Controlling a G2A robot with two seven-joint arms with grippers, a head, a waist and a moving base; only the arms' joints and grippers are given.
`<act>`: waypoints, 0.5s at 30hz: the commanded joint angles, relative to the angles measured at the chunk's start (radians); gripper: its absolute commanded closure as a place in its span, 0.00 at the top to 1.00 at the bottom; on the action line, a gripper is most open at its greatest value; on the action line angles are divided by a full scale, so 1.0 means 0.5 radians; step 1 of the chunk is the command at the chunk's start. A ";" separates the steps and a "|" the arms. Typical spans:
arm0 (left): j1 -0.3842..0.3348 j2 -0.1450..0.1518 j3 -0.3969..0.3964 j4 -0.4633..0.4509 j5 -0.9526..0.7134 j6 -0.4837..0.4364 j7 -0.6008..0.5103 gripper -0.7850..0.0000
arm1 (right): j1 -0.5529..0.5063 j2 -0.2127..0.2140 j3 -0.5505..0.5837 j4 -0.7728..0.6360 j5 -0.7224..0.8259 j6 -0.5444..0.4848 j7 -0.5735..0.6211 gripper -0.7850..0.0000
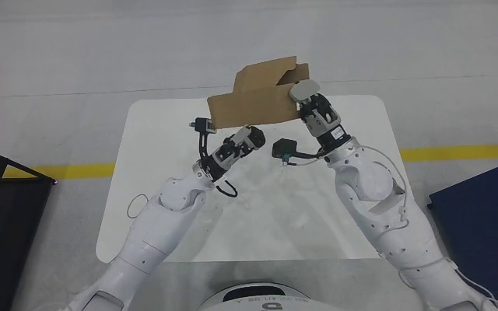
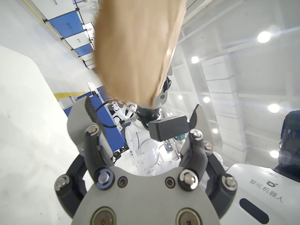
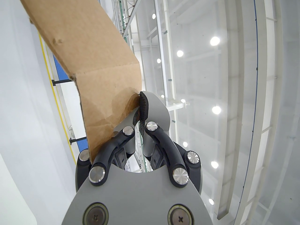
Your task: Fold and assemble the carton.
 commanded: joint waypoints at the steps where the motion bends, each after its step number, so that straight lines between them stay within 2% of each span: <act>1: -0.004 -0.007 0.003 0.009 0.001 -0.022 0.031 0.49 | -0.023 -0.001 0.001 0.004 -0.030 -0.004 -0.015 0.00; 3: -0.004 -0.010 -0.010 0.022 0.022 -0.037 0.062 0.45 | -0.046 -0.002 0.008 0.008 -0.047 0.001 -0.027 0.00; 4: -0.001 -0.010 -0.016 0.025 0.024 -0.037 0.065 0.39 | -0.058 -0.002 0.012 0.008 -0.052 0.000 -0.034 0.00; 5: 0.000 -0.010 -0.025 0.027 0.028 -0.039 0.066 0.26 | -0.072 -0.002 0.014 0.008 -0.056 -0.003 -0.048 0.00; 6: 0.000 -0.008 -0.038 0.030 0.050 -0.048 0.067 0.08 | -0.086 -0.002 0.018 0.006 -0.062 -0.009 -0.066 0.00; 7: 0.004 -0.007 -0.050 0.033 0.068 -0.054 0.073 0.00 | -0.102 -0.001 0.023 0.008 -0.068 -0.011 -0.078 0.00; 12: 0.030 0.001 -0.111 0.028 0.126 -0.084 0.096 0.00 | -0.163 0.000 0.048 0.003 -0.102 -0.021 -0.128 0.00; 13: 0.035 0.003 -0.125 0.026 0.150 -0.090 0.101 0.00 | -0.170 0.001 0.053 -0.001 -0.114 -0.029 -0.139 0.06; 14: 0.040 0.006 -0.142 0.020 0.187 -0.101 0.110 0.00 | -0.175 0.002 0.059 -0.007 -0.126 -0.041 -0.153 0.46; 15: 0.047 0.009 -0.159 0.012 0.224 -0.113 0.118 0.00 | -0.181 0.002 0.065 -0.011 -0.131 -0.057 -0.165 1.00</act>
